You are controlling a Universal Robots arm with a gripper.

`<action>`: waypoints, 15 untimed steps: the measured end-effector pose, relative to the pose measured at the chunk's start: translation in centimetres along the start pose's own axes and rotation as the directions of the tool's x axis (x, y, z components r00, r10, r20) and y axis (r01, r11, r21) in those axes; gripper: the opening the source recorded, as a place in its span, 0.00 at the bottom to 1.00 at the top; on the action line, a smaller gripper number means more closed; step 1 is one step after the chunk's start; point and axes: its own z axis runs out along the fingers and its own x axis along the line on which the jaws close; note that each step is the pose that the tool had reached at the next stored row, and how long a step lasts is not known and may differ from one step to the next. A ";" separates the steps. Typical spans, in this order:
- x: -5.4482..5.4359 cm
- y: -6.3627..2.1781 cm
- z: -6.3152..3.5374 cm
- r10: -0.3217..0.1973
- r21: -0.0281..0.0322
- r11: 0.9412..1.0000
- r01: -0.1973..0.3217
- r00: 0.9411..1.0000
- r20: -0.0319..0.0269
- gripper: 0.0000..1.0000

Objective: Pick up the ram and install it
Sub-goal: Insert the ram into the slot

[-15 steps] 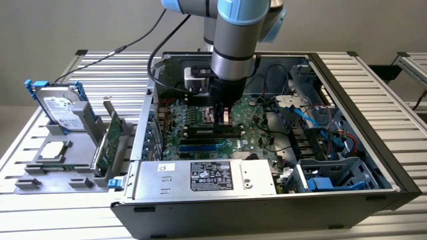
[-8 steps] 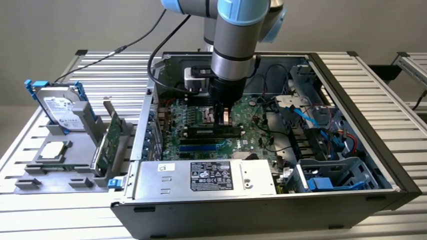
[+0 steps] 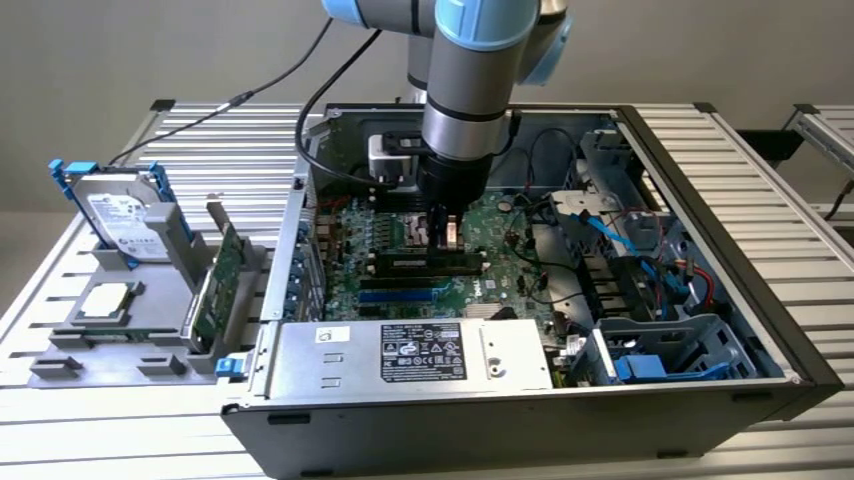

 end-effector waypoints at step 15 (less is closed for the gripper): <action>-0.2 -0.01 0.10 0.000 0.000 1.000 0.000 1.000 -0.004 0.33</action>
